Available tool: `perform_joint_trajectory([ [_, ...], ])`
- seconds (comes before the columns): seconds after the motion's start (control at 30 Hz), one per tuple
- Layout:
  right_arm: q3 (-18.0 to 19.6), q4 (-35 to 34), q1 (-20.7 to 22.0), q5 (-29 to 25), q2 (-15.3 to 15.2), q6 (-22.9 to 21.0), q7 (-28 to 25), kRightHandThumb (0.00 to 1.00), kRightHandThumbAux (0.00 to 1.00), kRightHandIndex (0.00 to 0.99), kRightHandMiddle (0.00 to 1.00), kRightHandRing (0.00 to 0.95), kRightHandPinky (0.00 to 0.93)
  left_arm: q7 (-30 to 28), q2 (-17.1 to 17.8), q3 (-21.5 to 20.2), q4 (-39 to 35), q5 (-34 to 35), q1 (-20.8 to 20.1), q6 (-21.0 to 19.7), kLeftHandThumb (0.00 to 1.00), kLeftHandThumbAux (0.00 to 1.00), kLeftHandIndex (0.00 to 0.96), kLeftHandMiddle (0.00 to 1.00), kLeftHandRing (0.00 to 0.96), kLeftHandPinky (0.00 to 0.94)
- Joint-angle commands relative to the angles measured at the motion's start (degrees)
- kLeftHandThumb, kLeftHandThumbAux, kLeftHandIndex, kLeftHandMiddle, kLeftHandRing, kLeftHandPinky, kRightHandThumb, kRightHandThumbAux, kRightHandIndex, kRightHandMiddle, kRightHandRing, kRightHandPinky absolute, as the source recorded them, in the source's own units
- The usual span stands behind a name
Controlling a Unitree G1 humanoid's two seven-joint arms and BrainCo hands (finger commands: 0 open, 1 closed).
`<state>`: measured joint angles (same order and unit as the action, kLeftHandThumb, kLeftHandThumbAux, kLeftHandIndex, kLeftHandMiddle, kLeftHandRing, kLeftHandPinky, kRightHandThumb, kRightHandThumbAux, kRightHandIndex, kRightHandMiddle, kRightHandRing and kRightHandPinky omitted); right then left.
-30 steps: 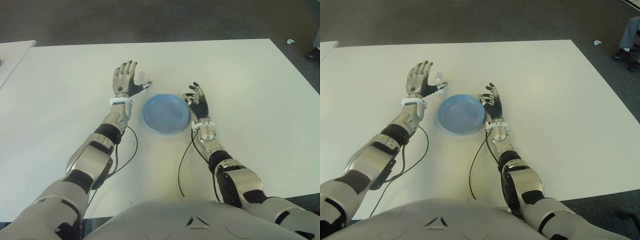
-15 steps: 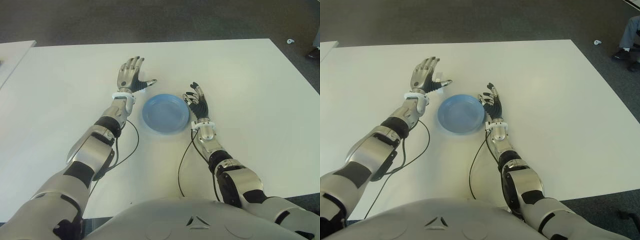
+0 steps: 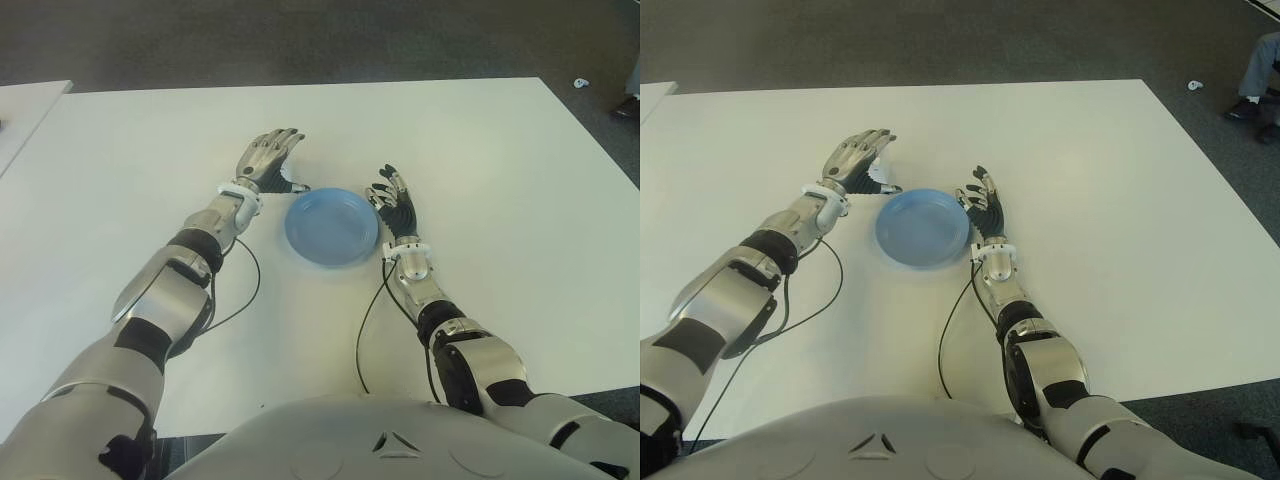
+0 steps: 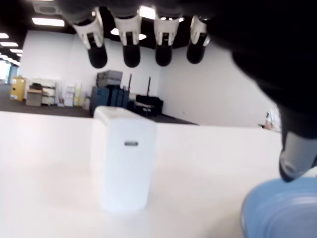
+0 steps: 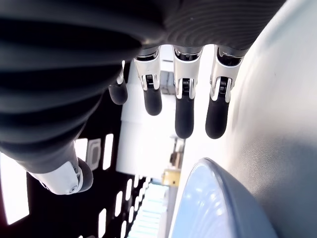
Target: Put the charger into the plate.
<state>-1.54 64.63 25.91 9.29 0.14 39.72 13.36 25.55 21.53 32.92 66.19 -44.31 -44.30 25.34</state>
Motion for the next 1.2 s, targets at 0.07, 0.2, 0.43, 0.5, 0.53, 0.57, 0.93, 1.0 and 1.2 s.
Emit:
perform_joint_trajectory([
  [0.07,0.46,6.07,-6.88,-0.48,0.66,-6.34,-1.02,0.000,0.568,0.000,0.182,0.267,0.308,-4.42,2.43,1.39,0.42,-0.87,-0.32,3.34,0.013,0.606,0.000,0.000,0.000,0.005],
  [0.2,0.70,6.12,-6.76,-0.63,0.75,-6.45,-1.33,0.000,0.562,0.000,0.195,0.275,0.310,-5.52,3.81,1.98,0.10,-1.16,-0.11,5.60,0.002,0.617,0.000,0.000,0.000,0.001],
  [0.43,1.01,6.12,-6.68,-0.87,0.81,-6.58,-1.69,0.000,0.550,0.000,0.211,0.284,0.318,-6.15,6.32,3.47,-0.56,-2.42,0.27,9.44,0.000,0.634,0.000,0.000,0.000,0.000],
  [0.5,1.07,6.12,-6.67,-0.90,0.81,-6.60,-1.81,0.000,0.549,0.000,0.212,0.285,0.319,-6.30,6.66,3.66,-0.60,-2.68,0.32,9.95,0.000,0.633,0.000,0.000,0.000,0.000],
  [0.53,1.09,6.12,-6.67,-0.91,0.81,-6.61,-1.87,0.000,0.550,0.000,0.212,0.286,0.318,-6.35,6.79,3.74,-0.61,-2.77,0.34,10.13,0.000,0.632,0.000,0.000,0.000,0.000],
  [0.57,1.12,6.12,-6.66,-0.93,0.81,-6.62,-1.91,0.000,0.550,0.000,0.213,0.287,0.318,-6.46,6.97,3.84,-0.65,-2.85,0.38,10.33,0.000,0.631,0.000,0.000,0.000,0.000],
  [0.93,1.68,5.74,-6.70,-1.10,0.96,-6.89,-1.95,0.000,0.556,0.000,0.226,0.296,0.314,-10.24,9.33,3.87,-1.11,-2.11,1.87,11.99,0.000,0.594,0.000,0.000,0.000,0.000],
  [1.0,1.74,5.76,-6.67,-0.99,0.96,-7.01,-1.78,0.000,0.553,0.000,0.227,0.297,0.315,-10.84,9.44,3.67,-0.68,-1.78,2.27,12.11,0.000,0.582,0.000,0.000,0.000,0.000],
  [1.2,1.85,5.68,-6.62,-0.89,0.86,-7.36,-1.63,0.000,0.545,0.000,0.223,0.296,0.316,-14.64,9.46,2.10,0.16,0.82,3.35,12.91,0.000,0.555,0.000,0.000,0.000,0.015],
])
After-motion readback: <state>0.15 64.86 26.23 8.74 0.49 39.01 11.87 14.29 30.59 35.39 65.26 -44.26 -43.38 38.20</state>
